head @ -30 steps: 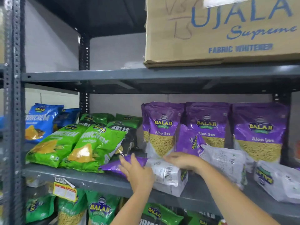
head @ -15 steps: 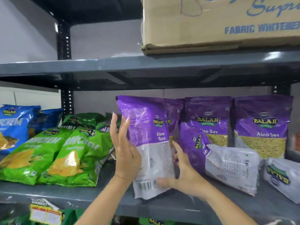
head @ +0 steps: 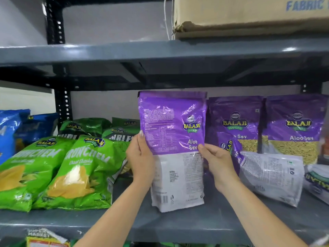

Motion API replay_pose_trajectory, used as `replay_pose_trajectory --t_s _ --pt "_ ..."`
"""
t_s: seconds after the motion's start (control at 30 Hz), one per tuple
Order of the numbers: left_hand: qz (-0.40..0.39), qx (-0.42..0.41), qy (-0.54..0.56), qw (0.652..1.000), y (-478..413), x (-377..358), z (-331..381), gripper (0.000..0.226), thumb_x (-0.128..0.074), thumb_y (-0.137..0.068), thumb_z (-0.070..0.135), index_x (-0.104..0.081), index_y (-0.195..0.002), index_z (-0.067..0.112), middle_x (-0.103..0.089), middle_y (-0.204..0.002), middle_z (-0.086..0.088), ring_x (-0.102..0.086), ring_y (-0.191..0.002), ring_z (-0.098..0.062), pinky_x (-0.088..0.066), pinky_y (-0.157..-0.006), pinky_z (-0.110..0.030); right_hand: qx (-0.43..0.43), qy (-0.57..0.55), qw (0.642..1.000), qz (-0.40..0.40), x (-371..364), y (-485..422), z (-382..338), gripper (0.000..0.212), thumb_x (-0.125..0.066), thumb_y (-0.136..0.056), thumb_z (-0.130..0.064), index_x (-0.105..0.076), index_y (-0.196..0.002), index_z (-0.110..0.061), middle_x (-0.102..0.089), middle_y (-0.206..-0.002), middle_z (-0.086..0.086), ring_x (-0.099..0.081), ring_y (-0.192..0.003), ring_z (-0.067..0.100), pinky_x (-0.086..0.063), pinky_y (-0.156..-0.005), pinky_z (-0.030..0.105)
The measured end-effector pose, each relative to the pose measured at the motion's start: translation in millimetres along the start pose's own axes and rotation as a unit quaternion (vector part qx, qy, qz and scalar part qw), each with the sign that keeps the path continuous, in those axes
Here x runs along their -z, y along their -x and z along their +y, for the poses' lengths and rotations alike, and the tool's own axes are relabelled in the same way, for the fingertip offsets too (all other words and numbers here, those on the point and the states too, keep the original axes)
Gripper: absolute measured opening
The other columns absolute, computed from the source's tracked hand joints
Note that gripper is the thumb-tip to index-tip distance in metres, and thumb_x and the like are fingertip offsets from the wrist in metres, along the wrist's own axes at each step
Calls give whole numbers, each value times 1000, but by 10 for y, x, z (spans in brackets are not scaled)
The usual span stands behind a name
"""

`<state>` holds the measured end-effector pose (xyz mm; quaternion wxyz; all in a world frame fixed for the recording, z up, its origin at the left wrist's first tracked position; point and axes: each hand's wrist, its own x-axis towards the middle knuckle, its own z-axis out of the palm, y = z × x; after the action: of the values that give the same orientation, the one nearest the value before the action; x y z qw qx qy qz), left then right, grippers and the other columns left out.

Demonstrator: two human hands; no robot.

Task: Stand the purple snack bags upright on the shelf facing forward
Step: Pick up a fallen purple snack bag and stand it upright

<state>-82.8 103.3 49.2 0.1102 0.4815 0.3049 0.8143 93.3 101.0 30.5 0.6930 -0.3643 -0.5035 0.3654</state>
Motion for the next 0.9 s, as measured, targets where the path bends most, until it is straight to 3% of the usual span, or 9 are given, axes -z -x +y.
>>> replay_pose_trajectory --t_s 0.17,0.3,0.4,0.47,0.57,0.63,0.73,0.83,0.9 --pt "-16 23 6 1000 77 -33 -198 33 -36 -102 29 -51 -78 12 -52 -69 5 -44 -59 3 -37 -61 -24 14 -10 1000 -18 79 31 56 16 -63 -88 -23 -75 -98 -17 -78 -96 0 -68 -90 18 -50 -75 29" --pt "-29 -20 -91 995 408 62 -237 55 -48 -89 49 -41 -132 14 -44 -137 -4 -40 -127 -6 -31 -108 -20 -119 -69 986 -94 47 -6 3 59 -34 -91 -63 -72 -102 -20 -76 -95 -1 -67 -85 14 -50 -84 35" --pt "-6 -144 -267 953 596 136 -151 36 -56 -83 36 -51 -112 16 -42 -127 -6 -37 -122 -21 -25 -105 -36 -165 -91 979 -72 25 -16 -54 60 -25 -93 -63 -63 -76 -19 -63 -52 -9 -56 -44 4 -41 -57 27" --pt "-60 -186 -312 930 710 168 -111 23 -55 -82 33 -53 -101 22 -49 -111 6 -47 -109 -21 -29 -94 -38 -159 -74 983 -52 15 17 -75 57 -29 -94 -59 -63 -70 -19 -63 -49 -8 -54 -42 5 -43 -59 29" --pt "-155 -134 -311 928 806 204 -91 33 -53 -81 43 -50 -110 28 -48 -109 16 -48 -108 -11 -33 -90 -30 -129 35 991 -21 -11 103 -169 48 -37 -98 -45 -71 -84 -15 -77 -92 14 -65 -69 23 -52 -74 40" --pt "-173 -77 -271 944 799 210 -38 41 -50 -80 50 -50 -115 29 -50 -115 17 -49 -111 -4 -36 -93 -30 -78 58 995 -5 3 146 -216 37 -40 -100 -28 -71 -84 -15 -75 -82 18 -63 -65 35 -53 -63 36" --pt "-204 68 -156 964 683 195 21 52 -43 -78 67 -54 -112 29 -62 -109 19 -56 -109 -5 -44 -96 -28 11 48 997 -52 23 185 -144 20 -52 -94 -7 -72 -89 -6 -64 -52 5 -57 -47 15 -48 -45 22" --pt "-207 108 -142 962 564 199 -22 66 -36 -77 80 -60 -99 21 -62 -111 -7 -55 -115 -30 -45 -100 -44 82 98 989 -75 19 215 -19 10 -68 -83 -7 -73 -92 -11 -64 -58 3 -57 -51 9 -47 -55 25" --pt "-206 120 -133 962 592 203 71 68 -47 -69 75 -53 -113 24 -59 -114 -3 -57 -114 -24 -46 -98 -42 121 147 980 -63 24 198 -23 22 -76 -77 -15 -73 -98 -19 -69 -75 -3 -62 -66 9 -48 -67 23"
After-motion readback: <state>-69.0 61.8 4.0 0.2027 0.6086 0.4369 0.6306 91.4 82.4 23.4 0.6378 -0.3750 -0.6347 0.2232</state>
